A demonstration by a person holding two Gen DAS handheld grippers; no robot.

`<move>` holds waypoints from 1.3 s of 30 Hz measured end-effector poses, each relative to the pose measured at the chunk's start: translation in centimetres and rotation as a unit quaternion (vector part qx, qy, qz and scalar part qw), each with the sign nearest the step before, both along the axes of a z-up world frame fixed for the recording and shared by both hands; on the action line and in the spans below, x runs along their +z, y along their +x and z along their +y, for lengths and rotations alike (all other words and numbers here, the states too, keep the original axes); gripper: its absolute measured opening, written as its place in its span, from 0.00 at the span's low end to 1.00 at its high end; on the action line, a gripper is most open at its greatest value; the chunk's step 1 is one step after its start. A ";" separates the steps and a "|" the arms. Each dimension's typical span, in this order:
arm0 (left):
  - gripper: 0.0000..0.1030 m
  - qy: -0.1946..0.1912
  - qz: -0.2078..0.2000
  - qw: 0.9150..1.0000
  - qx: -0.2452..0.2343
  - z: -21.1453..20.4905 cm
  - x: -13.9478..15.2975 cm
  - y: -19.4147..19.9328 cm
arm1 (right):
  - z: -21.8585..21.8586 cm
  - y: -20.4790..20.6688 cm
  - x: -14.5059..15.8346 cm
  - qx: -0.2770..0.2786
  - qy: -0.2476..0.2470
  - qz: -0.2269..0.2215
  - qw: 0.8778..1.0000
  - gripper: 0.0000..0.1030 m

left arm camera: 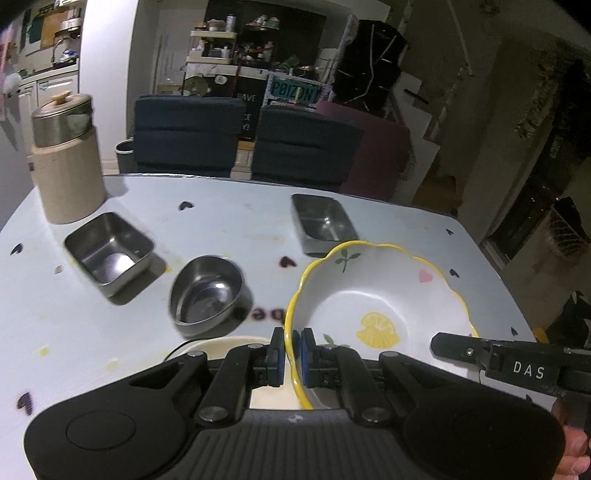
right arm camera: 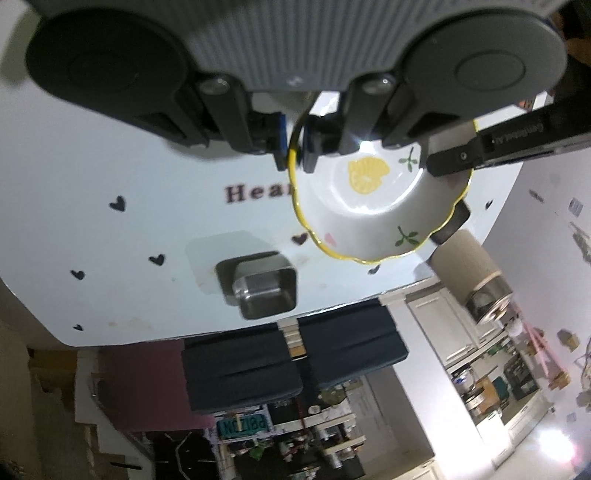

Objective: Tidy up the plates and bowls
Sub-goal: 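Lift the lemon bowl with both grippers and carry it over the cream bowl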

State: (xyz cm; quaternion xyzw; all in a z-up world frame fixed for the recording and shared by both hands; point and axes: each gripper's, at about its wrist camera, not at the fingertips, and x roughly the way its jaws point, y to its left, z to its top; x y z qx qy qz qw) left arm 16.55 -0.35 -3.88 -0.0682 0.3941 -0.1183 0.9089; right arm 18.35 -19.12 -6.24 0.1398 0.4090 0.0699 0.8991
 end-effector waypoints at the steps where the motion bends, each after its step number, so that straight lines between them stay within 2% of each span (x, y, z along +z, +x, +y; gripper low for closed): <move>1: 0.08 0.001 0.001 1.000 0.002 0.4 -0.1 -0.1 | 0.5 0.0 -0.1 0.004 -0.001 0.001 1.000 0.10; 11: 0.08 0.003 0.022 0.999 0.030 4.7 -1.2 -0.9 | 5.0 1.5 -1.4 0.040 -0.007 0.022 0.999 0.10; 20: 0.09 -0.001 0.066 0.996 0.053 7.5 -3.5 -0.4 | 8.4 2.9 -3.0 0.072 -0.025 0.056 0.996 0.10; 29: 0.11 0.008 0.110 0.993 0.047 7.5 -6.0 0.4 | 9.7 3.9 -4.9 0.085 -0.048 0.104 0.990 0.10; 39: 0.13 0.033 0.132 0.990 0.036 6.5 -7.5 1.1 | 9.9 4.4 -6.2 0.085 -0.062 0.133 0.985 0.11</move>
